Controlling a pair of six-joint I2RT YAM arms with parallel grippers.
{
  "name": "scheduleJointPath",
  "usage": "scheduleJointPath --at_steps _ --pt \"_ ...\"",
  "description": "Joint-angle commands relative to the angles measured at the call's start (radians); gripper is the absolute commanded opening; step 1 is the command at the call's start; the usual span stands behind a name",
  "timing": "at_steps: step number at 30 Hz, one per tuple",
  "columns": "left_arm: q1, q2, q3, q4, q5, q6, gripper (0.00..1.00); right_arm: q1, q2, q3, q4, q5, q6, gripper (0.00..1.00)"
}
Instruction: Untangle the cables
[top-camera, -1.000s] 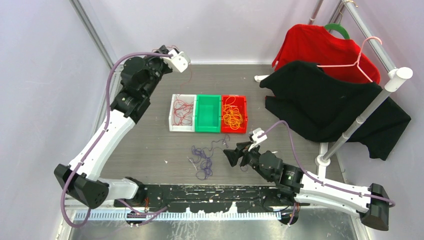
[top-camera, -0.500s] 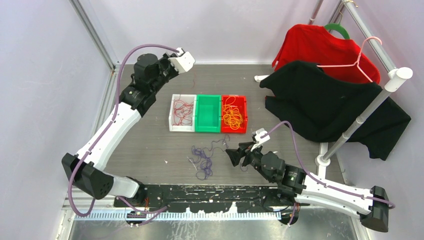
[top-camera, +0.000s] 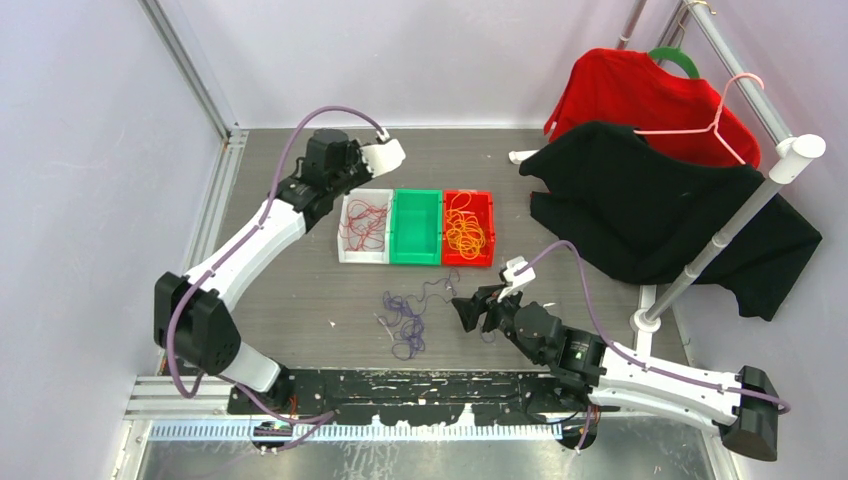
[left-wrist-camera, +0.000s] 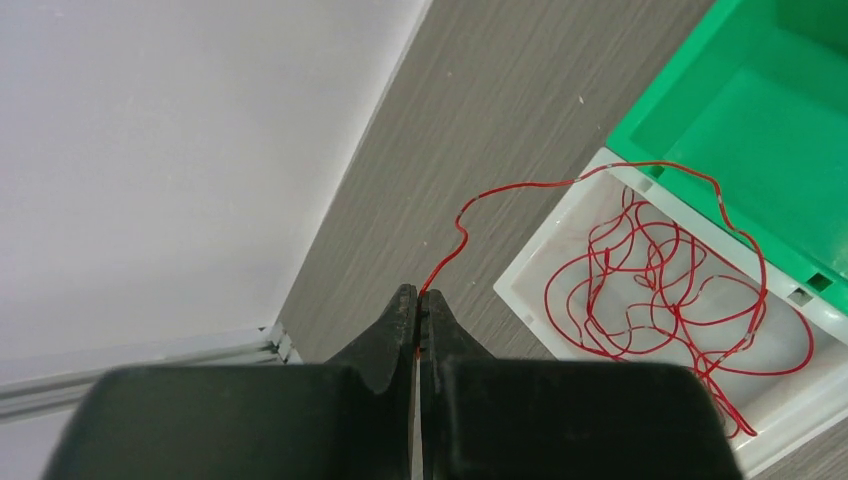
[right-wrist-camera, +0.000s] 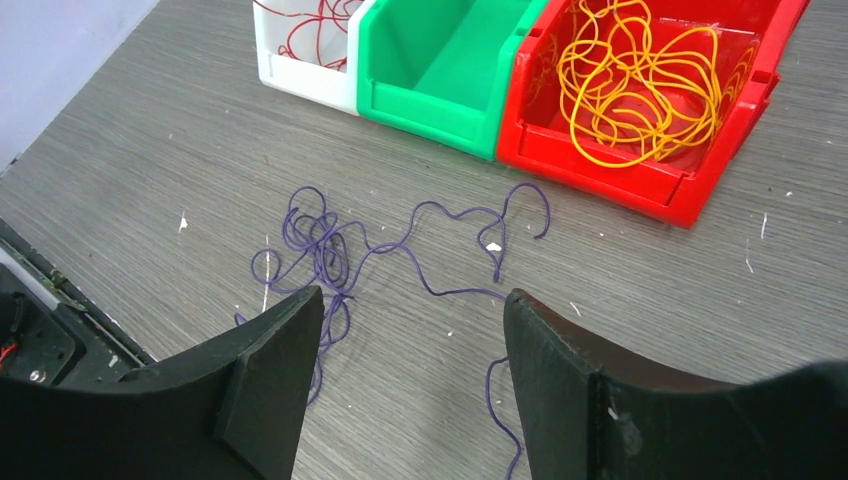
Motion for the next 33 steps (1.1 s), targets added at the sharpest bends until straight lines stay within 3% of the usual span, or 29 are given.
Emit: scheduleJointPath --at_steps 1,9,15,23,33 --pt "0.003 0.047 0.005 0.014 -0.024 0.084 0.0 0.006 0.011 0.042 0.04 0.042 0.023 0.71" --pt "0.034 0.138 -0.003 0.092 -0.03 0.073 0.0 0.006 0.031 0.053 0.027 0.051 0.025 0.71" --pt "0.036 0.195 0.051 0.028 0.02 -0.041 0.0 0.006 0.014 0.064 -0.007 0.062 0.025 0.71" --pt "0.036 0.231 -0.061 0.136 -0.014 0.075 0.0 0.006 -0.049 0.057 -0.077 0.076 0.041 0.71" --pt "0.035 0.277 -0.022 -0.033 0.086 0.015 0.0 0.005 -0.054 0.043 -0.078 0.08 0.065 0.71"
